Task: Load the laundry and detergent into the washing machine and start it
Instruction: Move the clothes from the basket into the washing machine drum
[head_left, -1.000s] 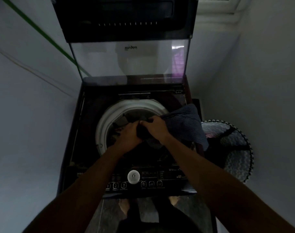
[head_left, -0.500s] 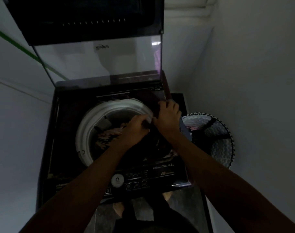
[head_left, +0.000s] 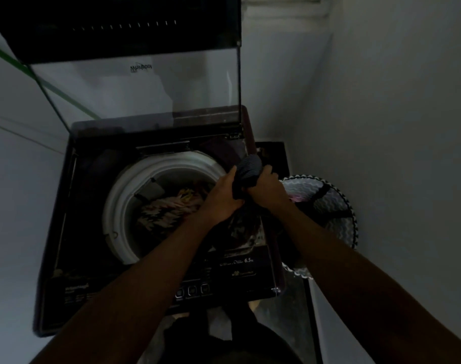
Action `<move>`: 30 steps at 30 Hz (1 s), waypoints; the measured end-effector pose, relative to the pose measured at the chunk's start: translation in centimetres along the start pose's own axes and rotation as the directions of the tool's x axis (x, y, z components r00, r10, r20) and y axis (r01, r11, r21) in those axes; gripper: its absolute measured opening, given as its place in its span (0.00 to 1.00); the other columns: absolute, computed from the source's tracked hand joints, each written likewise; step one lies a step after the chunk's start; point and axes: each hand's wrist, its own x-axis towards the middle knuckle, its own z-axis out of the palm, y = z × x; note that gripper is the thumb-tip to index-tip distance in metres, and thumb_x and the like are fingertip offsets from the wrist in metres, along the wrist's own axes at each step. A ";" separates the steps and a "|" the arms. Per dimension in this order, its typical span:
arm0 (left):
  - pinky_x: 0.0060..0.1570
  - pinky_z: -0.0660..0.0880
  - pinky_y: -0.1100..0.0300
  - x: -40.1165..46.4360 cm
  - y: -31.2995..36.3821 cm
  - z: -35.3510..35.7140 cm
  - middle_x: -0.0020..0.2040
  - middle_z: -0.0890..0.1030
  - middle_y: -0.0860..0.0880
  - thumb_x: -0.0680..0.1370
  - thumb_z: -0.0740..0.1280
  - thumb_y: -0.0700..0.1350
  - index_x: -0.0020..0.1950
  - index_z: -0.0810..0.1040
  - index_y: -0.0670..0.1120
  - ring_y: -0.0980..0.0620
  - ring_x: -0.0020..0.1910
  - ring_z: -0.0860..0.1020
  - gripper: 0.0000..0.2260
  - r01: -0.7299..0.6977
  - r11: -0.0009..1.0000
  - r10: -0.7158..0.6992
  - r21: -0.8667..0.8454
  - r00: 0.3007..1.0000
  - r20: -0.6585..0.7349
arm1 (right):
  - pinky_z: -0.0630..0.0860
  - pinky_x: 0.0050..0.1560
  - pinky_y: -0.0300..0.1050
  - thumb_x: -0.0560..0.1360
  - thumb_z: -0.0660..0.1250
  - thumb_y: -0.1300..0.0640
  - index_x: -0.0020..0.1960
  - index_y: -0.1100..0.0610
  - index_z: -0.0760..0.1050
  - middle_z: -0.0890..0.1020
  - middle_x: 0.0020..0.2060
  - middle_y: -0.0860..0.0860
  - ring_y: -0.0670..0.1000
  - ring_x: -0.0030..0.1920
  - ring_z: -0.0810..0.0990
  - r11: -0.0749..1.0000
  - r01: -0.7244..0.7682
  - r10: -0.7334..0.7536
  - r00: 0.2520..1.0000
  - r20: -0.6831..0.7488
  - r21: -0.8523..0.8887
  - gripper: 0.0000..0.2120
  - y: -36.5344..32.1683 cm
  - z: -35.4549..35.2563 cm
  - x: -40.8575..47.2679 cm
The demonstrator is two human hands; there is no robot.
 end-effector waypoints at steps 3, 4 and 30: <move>0.70 0.66 0.55 -0.5 0.0 -0.2 0.73 0.68 0.48 0.73 0.73 0.38 0.78 0.54 0.47 0.56 0.68 0.67 0.40 0.043 0.993 -0.042 -0.111 0.999 0.016 | 0.73 0.53 0.52 0.74 0.67 0.55 0.64 0.64 0.64 0.73 0.61 0.63 0.64 0.59 0.76 0.964 0.032 -0.068 0.989 -0.129 -0.263 0.23 -2.0 -0.3 -0.8; 0.70 0.65 0.56 -0.5 -0.8 -0.3 0.73 0.68 0.49 0.72 0.74 0.39 0.79 0.50 0.49 0.56 0.69 0.67 0.43 0.070 0.986 -0.066 -0.150 0.997 0.033 | 0.73 0.55 0.52 0.76 0.65 0.58 0.64 0.65 0.66 0.74 0.61 0.63 0.63 0.60 0.76 0.950 0.038 -0.078 0.990 -0.119 -0.309 0.21 -2.6 -0.6 -0.9; 0.56 0.73 0.62 -7.6 -13.0 -14.2 0.60 0.75 0.46 0.75 0.70 0.36 0.70 0.70 0.43 0.52 0.55 0.74 0.24 0.276 0.958 -0.282 -0.079 0.956 -0.077 | 0.74 0.38 0.48 0.74 0.65 0.63 0.31 0.59 0.68 0.75 0.32 0.54 0.55 0.36 0.77 0.911 0.368 -0.290 0.893 0.343 -0.186 0.14 -12.3 13.2 -0.2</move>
